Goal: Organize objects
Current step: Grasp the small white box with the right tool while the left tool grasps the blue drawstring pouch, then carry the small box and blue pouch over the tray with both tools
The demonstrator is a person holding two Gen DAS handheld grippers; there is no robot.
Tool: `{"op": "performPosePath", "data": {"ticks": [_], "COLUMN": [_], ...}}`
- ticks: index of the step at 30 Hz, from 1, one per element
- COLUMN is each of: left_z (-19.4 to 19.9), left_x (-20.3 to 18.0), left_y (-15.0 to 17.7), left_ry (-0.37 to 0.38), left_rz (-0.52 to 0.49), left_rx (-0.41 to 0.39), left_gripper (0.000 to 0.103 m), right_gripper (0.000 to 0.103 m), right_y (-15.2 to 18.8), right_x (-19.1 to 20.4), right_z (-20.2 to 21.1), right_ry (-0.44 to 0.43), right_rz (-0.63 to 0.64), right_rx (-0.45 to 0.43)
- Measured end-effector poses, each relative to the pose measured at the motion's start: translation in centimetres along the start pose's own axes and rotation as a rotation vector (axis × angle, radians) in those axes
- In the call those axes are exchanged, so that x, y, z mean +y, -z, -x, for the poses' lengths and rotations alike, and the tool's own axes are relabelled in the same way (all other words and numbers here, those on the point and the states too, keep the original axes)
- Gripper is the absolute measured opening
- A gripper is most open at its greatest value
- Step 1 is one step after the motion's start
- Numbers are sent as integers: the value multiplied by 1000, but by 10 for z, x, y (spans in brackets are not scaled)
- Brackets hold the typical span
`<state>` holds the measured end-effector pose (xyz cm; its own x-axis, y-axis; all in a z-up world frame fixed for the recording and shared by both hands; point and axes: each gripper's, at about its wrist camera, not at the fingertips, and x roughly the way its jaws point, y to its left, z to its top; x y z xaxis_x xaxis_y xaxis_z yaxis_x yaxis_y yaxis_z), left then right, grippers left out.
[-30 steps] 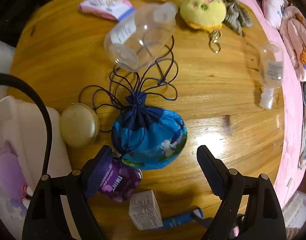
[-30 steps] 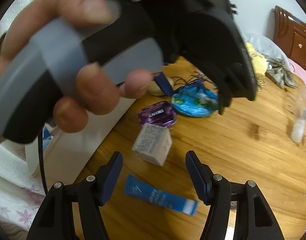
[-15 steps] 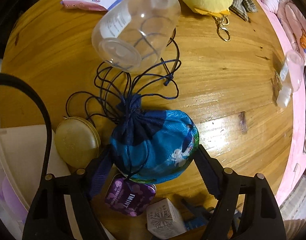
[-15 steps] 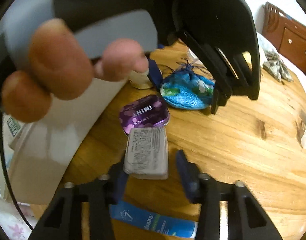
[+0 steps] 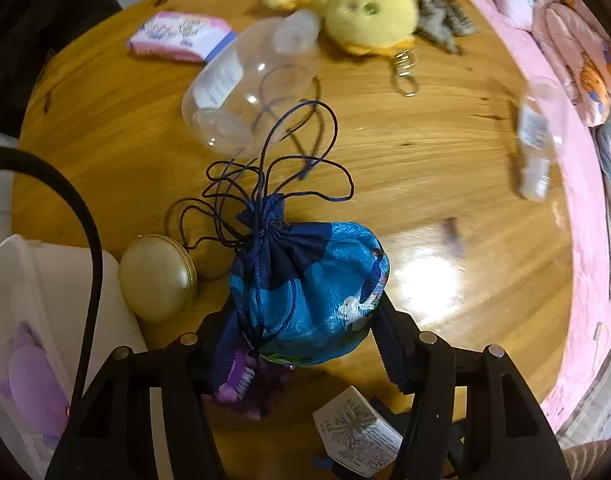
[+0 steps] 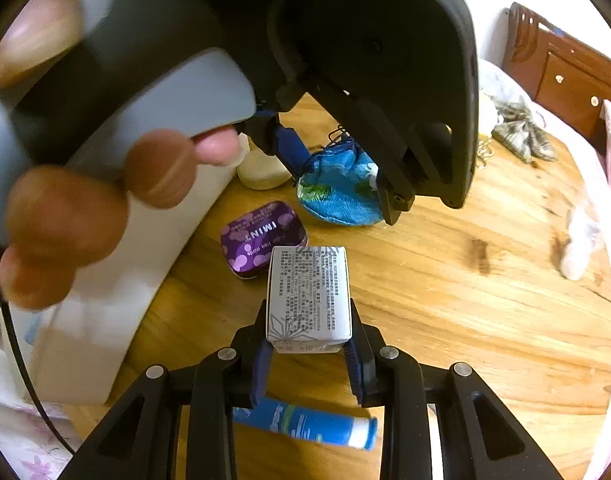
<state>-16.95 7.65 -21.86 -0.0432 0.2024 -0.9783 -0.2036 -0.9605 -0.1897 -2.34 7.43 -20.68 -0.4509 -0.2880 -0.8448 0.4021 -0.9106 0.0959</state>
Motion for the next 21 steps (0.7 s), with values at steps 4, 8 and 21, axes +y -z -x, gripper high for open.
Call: {"op": "performPosePath", "data": {"ticks": [4,8,21], "left_z": [31,80,252], "left_x": [-11,-9,81], "left_y": [23,37,87], "left_ry": [38,60,74], "left_rz": [-27,-64,-10], "left_rx": [-46,-124,-442], "left_gripper": [63,63,63], "right_gripper": [32,32,32], "right_y": [-4,-12,-66], "right_x": [5,12,45], "right_z": [23,53,135], "right_ry": [30,88,191], "right_rz": [3,-12,-15], "right_rx": [-21,-63,-249]}}
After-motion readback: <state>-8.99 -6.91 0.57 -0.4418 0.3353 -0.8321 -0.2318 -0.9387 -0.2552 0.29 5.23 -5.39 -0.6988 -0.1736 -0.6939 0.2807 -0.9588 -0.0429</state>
